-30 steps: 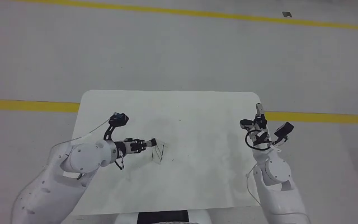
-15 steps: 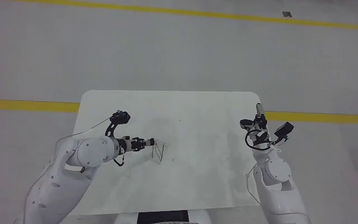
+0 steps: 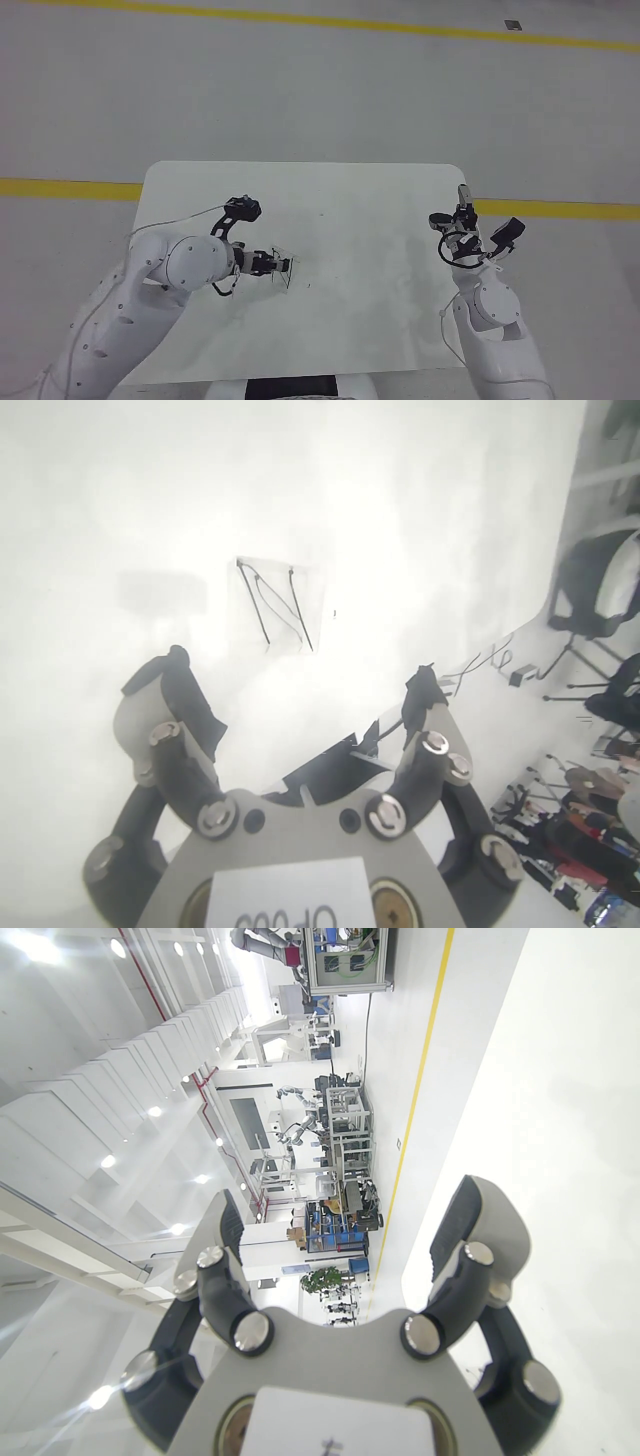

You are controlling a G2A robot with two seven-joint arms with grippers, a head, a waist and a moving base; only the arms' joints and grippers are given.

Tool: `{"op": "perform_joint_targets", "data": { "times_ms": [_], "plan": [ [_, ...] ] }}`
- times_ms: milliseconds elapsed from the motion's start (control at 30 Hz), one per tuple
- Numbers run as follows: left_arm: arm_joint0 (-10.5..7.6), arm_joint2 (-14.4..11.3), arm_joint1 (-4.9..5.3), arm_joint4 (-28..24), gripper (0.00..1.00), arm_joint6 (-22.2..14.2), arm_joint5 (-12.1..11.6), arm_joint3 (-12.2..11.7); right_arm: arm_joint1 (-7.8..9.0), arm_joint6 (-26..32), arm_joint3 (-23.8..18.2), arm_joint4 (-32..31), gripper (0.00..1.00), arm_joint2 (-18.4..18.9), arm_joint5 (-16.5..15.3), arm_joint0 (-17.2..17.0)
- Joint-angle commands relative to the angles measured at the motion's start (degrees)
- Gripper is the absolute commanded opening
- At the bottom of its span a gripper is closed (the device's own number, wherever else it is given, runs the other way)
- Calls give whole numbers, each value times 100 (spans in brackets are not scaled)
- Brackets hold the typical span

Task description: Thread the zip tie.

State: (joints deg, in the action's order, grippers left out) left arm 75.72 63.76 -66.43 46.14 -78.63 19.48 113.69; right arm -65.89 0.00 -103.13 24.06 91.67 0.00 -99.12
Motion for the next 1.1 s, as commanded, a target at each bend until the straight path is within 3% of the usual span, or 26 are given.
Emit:
{"op": "perform_joint_targets", "data": {
  "times_ms": [0, 233, 567, 667, 767, 933, 1067],
  "plan": [
    [-74, -145, -72, 255, 100, -101, 0, -63, 0, 0, 0, 0, 100, 0, 0, 0],
    [-6, -372, -309, 962, 100, -101, 0, -354, 0, 0, 0, 0, 100, 0, 0, 0],
    [0, -363, -321, 999, 100, -101, 0, -351, 0, 0, 0, 0, 100, 0, 0, 0],
    [14, -443, -347, 876, 100, 46, 0, -316, 0, 0, 0, 0, 100, 0, 0, 0],
    [-57, -537, -380, 975, 100, -101, 0, -305, 0, 0, 0, 0, 100, 0, 0, 0],
    [-165, -837, -476, 1258, 100, -101, 0, -474, 0, 0, 0, 0, 100, 0, 0, 0],
    [-204, -917, -572, 1406, 100, -101, 0, -640, 0, 0, 0, 0, 100, 0, 0, 0]
  ]
}}
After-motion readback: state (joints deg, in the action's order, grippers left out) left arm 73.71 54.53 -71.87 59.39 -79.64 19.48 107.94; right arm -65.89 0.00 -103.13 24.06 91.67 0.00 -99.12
